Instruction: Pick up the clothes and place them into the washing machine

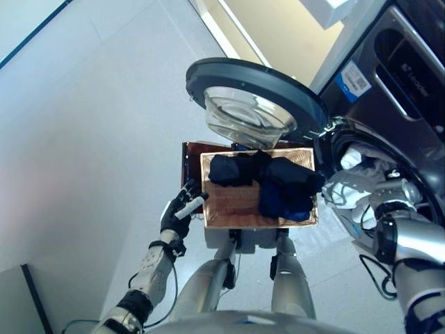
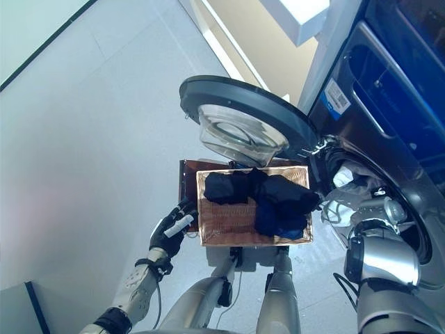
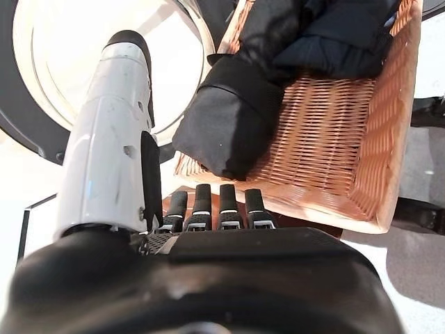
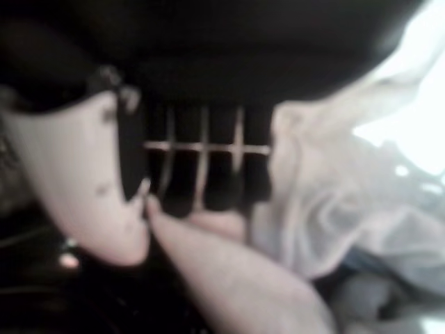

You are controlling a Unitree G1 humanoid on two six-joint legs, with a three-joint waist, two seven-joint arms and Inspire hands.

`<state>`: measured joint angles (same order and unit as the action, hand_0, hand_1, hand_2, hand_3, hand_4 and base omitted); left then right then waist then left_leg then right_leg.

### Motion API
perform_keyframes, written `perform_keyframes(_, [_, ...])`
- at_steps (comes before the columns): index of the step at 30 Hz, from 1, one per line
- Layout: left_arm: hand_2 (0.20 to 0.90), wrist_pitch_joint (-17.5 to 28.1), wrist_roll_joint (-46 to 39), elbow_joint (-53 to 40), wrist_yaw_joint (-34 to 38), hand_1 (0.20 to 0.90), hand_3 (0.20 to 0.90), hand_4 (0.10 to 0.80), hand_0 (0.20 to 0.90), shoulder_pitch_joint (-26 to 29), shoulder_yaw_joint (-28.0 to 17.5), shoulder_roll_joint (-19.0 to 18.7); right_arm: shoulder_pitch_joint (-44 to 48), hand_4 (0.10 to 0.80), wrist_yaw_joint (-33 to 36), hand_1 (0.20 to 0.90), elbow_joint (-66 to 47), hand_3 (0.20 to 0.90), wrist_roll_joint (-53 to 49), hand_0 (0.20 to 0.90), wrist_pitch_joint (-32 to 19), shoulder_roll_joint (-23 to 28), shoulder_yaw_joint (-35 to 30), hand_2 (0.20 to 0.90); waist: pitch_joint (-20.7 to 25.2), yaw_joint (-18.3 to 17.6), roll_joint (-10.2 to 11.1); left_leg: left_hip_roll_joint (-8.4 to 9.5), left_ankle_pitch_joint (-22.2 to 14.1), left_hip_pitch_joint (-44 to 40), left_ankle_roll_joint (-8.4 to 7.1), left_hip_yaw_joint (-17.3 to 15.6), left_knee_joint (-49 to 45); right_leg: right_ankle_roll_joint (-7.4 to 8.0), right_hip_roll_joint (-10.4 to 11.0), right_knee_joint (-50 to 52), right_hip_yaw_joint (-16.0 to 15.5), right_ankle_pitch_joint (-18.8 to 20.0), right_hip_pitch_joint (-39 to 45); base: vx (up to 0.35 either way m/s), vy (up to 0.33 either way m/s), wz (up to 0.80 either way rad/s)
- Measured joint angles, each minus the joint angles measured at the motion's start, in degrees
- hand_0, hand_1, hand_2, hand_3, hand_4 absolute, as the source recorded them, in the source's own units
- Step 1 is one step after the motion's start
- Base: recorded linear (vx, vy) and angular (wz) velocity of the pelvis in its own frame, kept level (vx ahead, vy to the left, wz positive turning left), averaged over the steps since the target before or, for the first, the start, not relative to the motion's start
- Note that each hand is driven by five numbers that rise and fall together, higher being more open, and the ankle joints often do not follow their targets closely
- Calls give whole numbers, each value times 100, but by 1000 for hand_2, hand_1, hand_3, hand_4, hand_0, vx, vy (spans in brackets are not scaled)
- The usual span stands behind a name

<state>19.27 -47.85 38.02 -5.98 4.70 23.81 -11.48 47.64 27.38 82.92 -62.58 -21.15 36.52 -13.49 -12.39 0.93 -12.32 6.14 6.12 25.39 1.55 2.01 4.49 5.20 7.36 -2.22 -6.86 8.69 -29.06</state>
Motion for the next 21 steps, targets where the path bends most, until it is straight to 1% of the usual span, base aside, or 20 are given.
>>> perform_keyframes(12, [900, 2, -8, -1, -1, 900, 900, 800, 900, 16, -7, 0, 27, 300, 2, 200, -1, 200, -78, 200, 1, -6, 72, 200, -19, 0, 11, -3, 20, -2, 28, -14, 0, -14, -4, -2, 11, 19, 2, -9, 9, -1])
perform_keyframes(13, [900, 6, -9, -1, 0, 900, 900, 800, 900, 15, -16, -2, 27, 300, 6, 200, 9, 200, 14, 200, 11, -6, 205, 200, -38, -9, 15, -3, 22, -3, 30, -16, -1, -10, -7, -2, 12, 23, 3, -64, 7, -3])
perform_keyframes(14, [900, 8, -9, -1, -1, 900, 900, 800, 900, 17, -18, -10, 28, 300, 2, 200, 10, 200, 175, 200, 50, -4, 370, 200, -71, -24, 23, -3, 61, -4, 87, -20, -1, -5, -8, -2, 20, 28, 3, -74, 9, -4])
perform_keyframes(15, [900, 20, -9, -1, -2, 900, 900, 800, 900, 17, -20, -16, 28, 300, 2, 200, 11, 200, 333, 200, 127, 4, 547, 200, -100, -36, 33, -3, 77, -6, 106, -26, -1, -2, -12, 2, 32, 30, 0, -90, 8, -2])
perform_keyframes(18, [900, 53, -6, 2, -10, 900, 900, 800, 900, 18, -20, -22, 39, 300, -15, 200, 15, 200, 1175, 200, 395, 39, 1047, 200, -206, -44, 79, -22, 77, -5, 105, -63, -1, 2, -41, 5, 112, 50, -36, -90, 3, 3])
perform_keyframes(21, [900, 84, -2, -49, -30, 900, 900, 800, 900, 34, -10, -48, 102, 300, -103, 200, 65, 200, 1598, 200, 600, 87, 1191, 200, -260, -58, 70, -24, 109, -2, 72, -57, 0, 0, -45, 67, 121, 45, -67, -101, 9, 7])
